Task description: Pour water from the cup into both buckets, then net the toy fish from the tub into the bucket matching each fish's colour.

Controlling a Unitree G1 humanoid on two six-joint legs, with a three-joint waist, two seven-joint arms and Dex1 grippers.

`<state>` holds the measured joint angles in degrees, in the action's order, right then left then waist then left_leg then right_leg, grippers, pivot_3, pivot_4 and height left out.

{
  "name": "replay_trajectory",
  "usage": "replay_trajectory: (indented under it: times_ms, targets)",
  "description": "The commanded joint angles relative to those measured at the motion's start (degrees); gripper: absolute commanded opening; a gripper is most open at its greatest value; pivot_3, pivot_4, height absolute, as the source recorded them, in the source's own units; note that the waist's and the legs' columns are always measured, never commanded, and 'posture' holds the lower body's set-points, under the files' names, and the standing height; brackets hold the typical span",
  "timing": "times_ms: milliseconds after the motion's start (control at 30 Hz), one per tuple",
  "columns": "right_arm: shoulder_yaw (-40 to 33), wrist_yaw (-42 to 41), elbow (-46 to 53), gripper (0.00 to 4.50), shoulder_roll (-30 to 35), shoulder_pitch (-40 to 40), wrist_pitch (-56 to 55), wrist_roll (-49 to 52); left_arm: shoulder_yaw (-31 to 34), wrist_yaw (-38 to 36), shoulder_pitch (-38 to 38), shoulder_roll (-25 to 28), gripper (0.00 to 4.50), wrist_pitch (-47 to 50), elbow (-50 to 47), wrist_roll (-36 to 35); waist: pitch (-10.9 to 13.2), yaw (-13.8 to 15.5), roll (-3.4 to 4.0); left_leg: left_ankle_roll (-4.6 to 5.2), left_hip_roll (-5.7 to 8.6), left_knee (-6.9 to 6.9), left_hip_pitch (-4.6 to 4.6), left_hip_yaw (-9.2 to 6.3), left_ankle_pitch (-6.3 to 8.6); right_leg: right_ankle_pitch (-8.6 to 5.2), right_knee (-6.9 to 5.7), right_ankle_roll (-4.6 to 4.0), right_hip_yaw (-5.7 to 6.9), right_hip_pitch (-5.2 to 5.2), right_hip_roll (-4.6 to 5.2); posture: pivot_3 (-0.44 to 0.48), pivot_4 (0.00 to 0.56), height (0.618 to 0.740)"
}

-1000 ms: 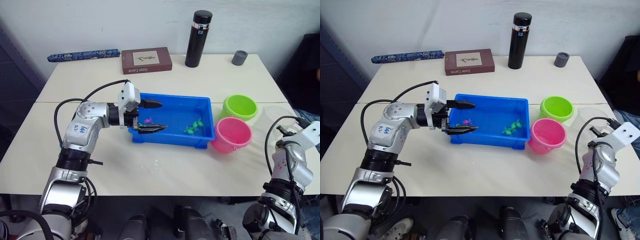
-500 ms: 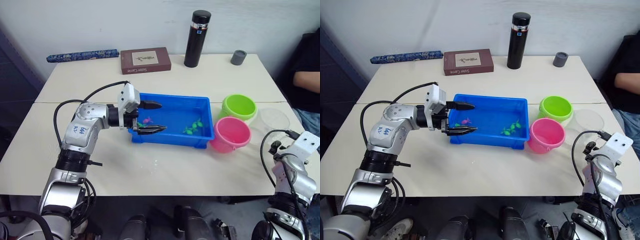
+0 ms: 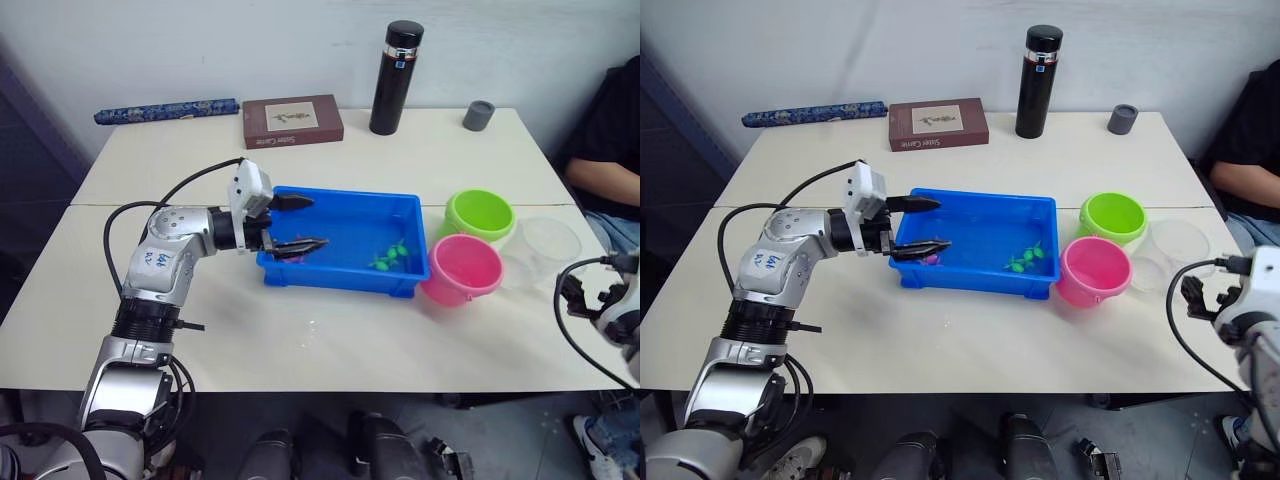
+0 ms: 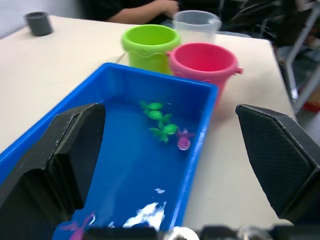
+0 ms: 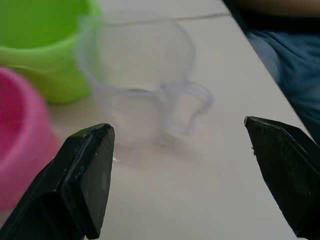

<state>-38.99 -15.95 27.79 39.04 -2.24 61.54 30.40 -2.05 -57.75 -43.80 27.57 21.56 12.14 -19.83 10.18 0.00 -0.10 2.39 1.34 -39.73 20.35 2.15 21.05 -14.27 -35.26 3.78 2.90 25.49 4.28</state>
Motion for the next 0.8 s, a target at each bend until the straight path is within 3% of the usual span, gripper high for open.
replay_trajectory:
  times_ms: [33,167,300,500,800]
  targets:
    - [-0.24,-14.34,3.79,4.41,5.54,4.05,-5.42,5.16,2.85,3.57,-0.66,2.16,4.50,1.75,0.55,0.85,0.01,0.04,-0.02,-0.01,0.00,0.06,-0.01,0.00,0.00,0.00,0.06,0.00,0.02,0.00,-0.03,0.000,0.150,0.740]
    - [4.32,-24.14,4.38,4.41,9.34,5.05,-12.20,6.32,5.67,7.09,0.83,4.60,4.50,4.82,0.31,0.59,0.03,-0.07,-0.04,-0.02,-0.01,0.05,-0.01,0.03,-0.01,0.03,0.08,0.06,-0.02,-0.01,-0.04,0.000,0.150,0.740]
    - [12.74,-31.35,7.34,4.41,8.80,4.04,-17.67,8.67,9.20,11.10,5.20,7.05,4.50,7.72,-2.01,0.41,0.05,-0.01,-0.09,-0.10,-0.03,0.07,-0.03,-0.02,-0.03,0.03,0.15,0.06,0.01,-0.01,-0.03,0.000,0.150,0.740]
    - [24.13,-34.21,6.73,4.41,6.60,1.72,-24.74,5.45,12.16,15.29,11.88,8.24,4.50,8.15,-5.25,0.76,0.11,0.46,-0.23,-0.13,0.03,0.03,-0.01,-0.05,-0.03,0.05,0.27,0.08,0.06,-0.03,0.13,0.000,0.150,0.740]
    - [31.53,-36.71,2.63,4.41,4.58,-1.63,-30.74,3.03,15.70,18.49,18.52,10.08,4.50,2.40,-1.31,2.60,0.11,1.33,-0.23,-0.15,0.04,0.01,-0.01,-0.05,-0.01,0.04,0.40,0.08,0.08,-0.02,0.16,0.000,0.150,0.740]
